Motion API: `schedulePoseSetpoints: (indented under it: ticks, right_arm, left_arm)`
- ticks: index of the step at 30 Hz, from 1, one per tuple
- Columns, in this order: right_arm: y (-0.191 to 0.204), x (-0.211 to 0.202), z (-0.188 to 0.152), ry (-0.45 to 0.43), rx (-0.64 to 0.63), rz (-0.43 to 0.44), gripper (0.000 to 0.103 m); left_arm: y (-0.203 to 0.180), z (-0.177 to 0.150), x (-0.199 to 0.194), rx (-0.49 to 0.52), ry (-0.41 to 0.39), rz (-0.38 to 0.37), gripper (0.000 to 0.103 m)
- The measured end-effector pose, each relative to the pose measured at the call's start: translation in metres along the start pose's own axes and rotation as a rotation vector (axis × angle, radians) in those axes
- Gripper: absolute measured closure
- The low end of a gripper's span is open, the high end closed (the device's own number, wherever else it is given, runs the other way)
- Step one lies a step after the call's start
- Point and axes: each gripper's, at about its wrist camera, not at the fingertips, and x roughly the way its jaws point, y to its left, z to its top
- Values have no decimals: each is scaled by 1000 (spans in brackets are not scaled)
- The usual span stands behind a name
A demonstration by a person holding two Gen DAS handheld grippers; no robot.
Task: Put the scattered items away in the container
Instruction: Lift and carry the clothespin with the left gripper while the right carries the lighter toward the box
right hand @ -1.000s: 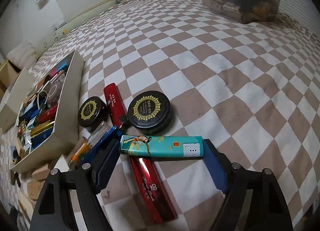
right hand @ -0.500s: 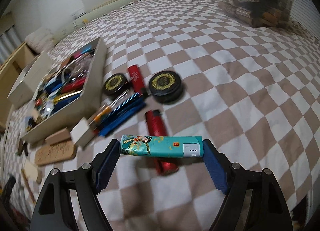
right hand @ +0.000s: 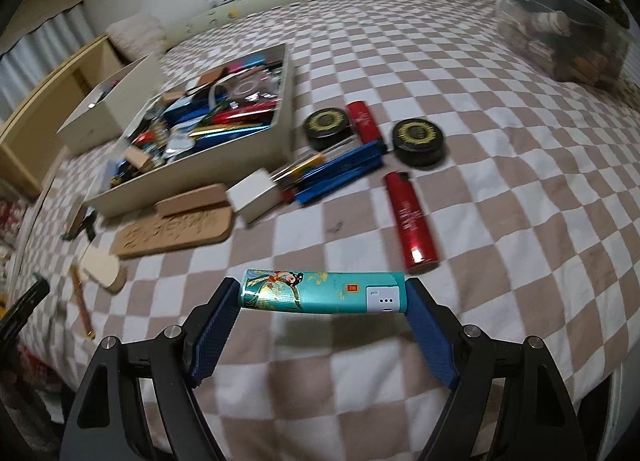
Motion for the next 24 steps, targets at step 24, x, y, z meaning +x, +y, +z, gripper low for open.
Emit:
schedulePoseSetpoints:
  ticks: [24]
  right_arm:
    - [57,5,10,20,-103,103,21]
  left_arm:
    - [-36,29,12,24,0,-97,53]
